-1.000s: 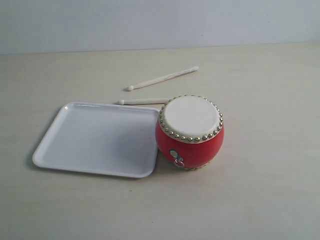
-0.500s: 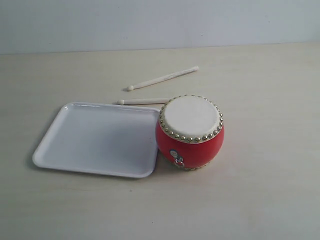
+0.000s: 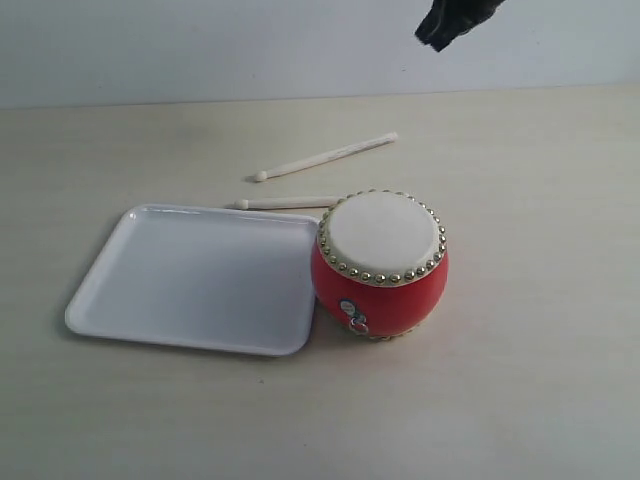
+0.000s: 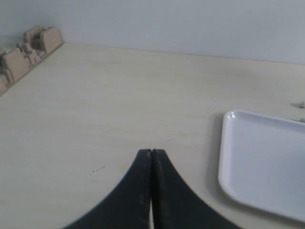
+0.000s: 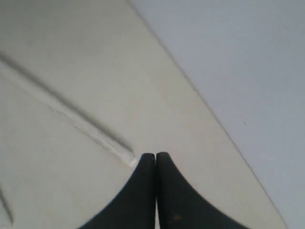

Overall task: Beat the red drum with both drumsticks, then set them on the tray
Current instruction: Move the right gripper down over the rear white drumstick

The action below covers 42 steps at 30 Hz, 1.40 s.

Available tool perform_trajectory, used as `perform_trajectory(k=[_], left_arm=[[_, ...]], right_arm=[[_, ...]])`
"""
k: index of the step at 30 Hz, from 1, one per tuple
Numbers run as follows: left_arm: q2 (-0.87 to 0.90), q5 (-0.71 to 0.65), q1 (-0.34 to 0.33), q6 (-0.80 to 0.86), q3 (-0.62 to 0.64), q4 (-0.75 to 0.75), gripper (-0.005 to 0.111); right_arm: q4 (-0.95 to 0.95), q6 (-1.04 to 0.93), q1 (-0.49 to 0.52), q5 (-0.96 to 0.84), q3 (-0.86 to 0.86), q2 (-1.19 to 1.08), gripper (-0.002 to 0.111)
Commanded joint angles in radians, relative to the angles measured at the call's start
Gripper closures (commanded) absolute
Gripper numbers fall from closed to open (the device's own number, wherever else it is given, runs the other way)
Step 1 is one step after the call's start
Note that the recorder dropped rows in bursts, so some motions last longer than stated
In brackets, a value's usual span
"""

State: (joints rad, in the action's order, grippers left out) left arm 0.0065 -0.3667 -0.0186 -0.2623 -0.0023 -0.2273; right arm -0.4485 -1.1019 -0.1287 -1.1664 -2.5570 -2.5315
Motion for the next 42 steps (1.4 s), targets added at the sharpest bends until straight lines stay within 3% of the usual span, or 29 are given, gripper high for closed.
perform_trajectory(k=[1, 5, 10, 17, 24, 27, 42], left_arm=[[-0.006, 0.006, -0.002, 0.0, 0.002, 0.004, 0.107], [-0.006, 0.006, -0.002, 0.0, 0.002, 0.004, 0.107], [-0.006, 0.006, -0.002, 0.0, 0.002, 0.004, 0.107], [-0.006, 0.006, -0.002, 0.0, 0.002, 0.004, 0.107], [-0.006, 0.006, -0.002, 0.0, 0.002, 0.004, 0.107], [-0.006, 0.006, -0.002, 0.0, 0.002, 0.004, 0.107], [-0.006, 0.006, -0.002, 0.0, 0.002, 0.004, 0.107]], right_arm=[[-0.003, -0.348, -0.1, -0.055, -0.062, -0.073, 0.108], [0.159, -0.489, -0.22, -0.055, -0.062, -0.1, 0.108], [0.428, -0.488, -0.314, 0.043, -0.062, -0.135, 0.108], [0.462, -0.468, -0.314, 0.064, -0.062, -0.169, 0.085], [0.458, -0.455, -0.314, 0.094, -0.062, -0.195, 0.076], [0.458, -0.433, -0.314, 0.1, -0.062, -0.199, 0.064], [0.529, -0.351, -0.31, 0.095, -0.062, -0.205, 0.065]])
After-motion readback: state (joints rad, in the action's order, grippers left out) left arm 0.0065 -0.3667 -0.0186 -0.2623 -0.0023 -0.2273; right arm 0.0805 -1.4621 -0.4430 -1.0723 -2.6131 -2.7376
